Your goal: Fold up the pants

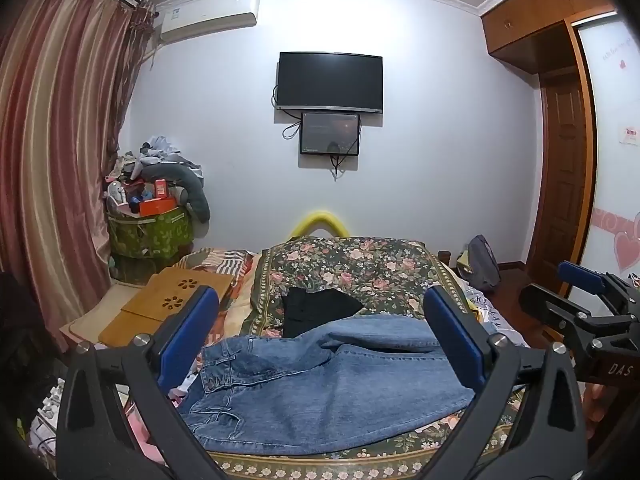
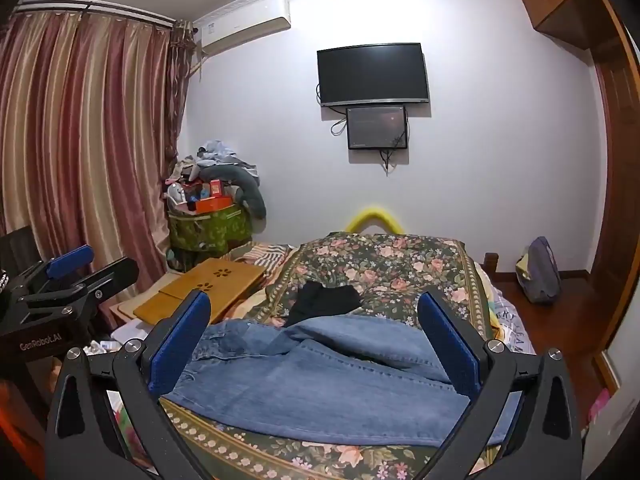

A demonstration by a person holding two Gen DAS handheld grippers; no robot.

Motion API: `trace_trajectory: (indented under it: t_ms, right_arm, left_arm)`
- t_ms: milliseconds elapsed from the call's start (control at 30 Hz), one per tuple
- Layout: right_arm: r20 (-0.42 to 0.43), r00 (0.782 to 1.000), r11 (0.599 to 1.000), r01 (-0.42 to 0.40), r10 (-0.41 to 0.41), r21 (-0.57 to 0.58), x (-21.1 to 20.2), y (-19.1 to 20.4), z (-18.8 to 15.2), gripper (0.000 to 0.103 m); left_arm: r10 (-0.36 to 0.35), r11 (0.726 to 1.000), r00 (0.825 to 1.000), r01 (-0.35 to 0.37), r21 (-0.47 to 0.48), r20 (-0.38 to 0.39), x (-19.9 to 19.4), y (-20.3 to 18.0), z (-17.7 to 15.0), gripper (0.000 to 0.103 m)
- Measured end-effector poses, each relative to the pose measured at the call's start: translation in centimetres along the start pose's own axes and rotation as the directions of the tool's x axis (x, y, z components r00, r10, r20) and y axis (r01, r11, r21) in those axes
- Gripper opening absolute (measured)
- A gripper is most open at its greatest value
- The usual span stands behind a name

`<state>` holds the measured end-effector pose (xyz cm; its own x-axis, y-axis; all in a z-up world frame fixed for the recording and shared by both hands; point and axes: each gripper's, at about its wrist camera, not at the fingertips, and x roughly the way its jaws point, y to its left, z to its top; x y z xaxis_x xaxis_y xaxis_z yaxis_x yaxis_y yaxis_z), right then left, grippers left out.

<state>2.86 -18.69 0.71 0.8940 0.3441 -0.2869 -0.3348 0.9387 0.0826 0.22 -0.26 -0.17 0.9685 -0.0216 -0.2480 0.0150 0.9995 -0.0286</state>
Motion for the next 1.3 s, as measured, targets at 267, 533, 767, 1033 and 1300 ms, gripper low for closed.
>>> trace_trajectory:
  t_ms: [267, 533, 767, 1033, 1300]
  right_arm:
    - [-0.008, 1.000, 1.000, 0.002, -0.001, 0.008, 0.10, -0.22, -0.20, 0.103]
    - [-0.011, 1.000, 1.000, 0.002, -0.002, 0.010, 0.17, -0.22, -0.08, 0.103]
    - [-0.013, 1.000, 1.000, 0.002, -0.002, 0.011, 0.11, -0.30, -0.06, 0.103]
    - [-0.013, 1.000, 1.000, 0.003, -0.003, 0.011, 0.14, -0.23, -0.01, 0.103]
    - [-0.015, 1.000, 1.000, 0.003, -0.003, 0.011, 0.10, -0.33, -0.03, 0.103]
  left_arm:
    - [-0.003, 1.000, 1.000, 0.003, 0.004, -0.003, 0.08, -0.21, -0.02, 0.103]
    - [-0.002, 1.000, 1.000, 0.002, 0.008, -0.003, 0.01, -0.25, 0.08, 0.103]
    - [-0.002, 1.000, 1.000, 0.002, 0.022, -0.007, 0.18, -0.55, 0.03, 0.103]
    - [-0.004, 1.000, 1.000, 0.004, 0.012, -0.011, 0.32, -0.51, -0.10, 0.103]
    - [-0.004, 1.000, 1.000, 0.004, 0.011, -0.010, 0.37, -0.44, -0.17, 0.103]
